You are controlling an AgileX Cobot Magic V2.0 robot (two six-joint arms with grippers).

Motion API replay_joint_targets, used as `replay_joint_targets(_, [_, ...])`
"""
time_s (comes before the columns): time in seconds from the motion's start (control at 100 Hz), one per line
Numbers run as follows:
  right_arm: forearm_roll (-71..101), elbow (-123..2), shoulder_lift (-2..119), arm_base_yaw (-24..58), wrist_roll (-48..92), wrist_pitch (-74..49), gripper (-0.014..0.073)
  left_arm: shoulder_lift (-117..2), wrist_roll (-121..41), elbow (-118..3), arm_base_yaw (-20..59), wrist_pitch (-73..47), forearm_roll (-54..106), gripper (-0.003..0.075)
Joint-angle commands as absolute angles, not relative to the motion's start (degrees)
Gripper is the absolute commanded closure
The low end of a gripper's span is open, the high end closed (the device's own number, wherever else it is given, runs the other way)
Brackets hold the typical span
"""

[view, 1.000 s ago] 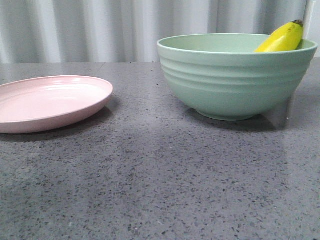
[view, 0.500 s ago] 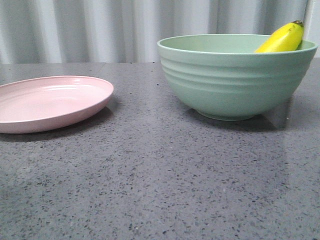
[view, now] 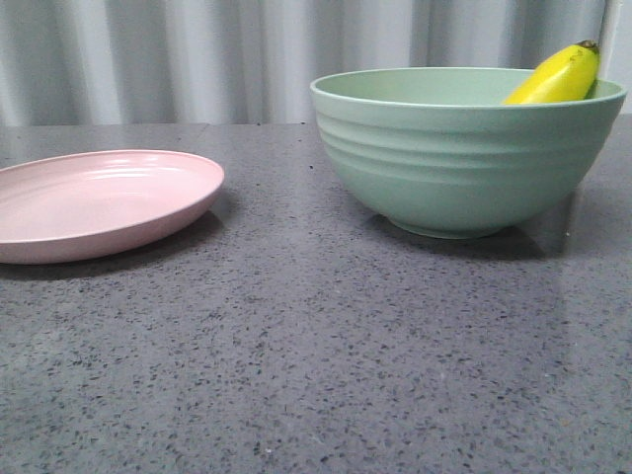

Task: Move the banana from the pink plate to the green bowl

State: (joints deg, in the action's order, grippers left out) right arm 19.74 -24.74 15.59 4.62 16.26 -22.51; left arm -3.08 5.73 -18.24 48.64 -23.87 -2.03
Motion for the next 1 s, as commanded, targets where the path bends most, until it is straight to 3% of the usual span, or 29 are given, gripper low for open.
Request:
replay_joint_targets(0.0, [19.63, -24.69, 13.41, 4.41, 17.1, -19.86, 0.0666, -3.64, 6.36, -18.56, 48.95, -18.82, -0.75, 0.0739])
replay_joint_targets(0.67, [19.63, -23.11, 12.82, 4.41, 17.1, -21.8, 0.0666, -3.64, 6.36, -11.73, 48.19, -18.57, -4.7, 0.0739])
replay_joint_targets(0.83, [19.63, -23.11, 12.82, 4.41, 17.1, -21.8, 0.0666, -3.64, 6.36, -8.83, 41.97, -17.27, -4.42, 0.0739])
replay_joint_targets(0.99, [19.63, -23.11, 12.82, 4.41, 17.1, -21.8, 0.0666, -3.64, 6.26, -3.27, 30.46, -6.85, -4.24, 0.0739])
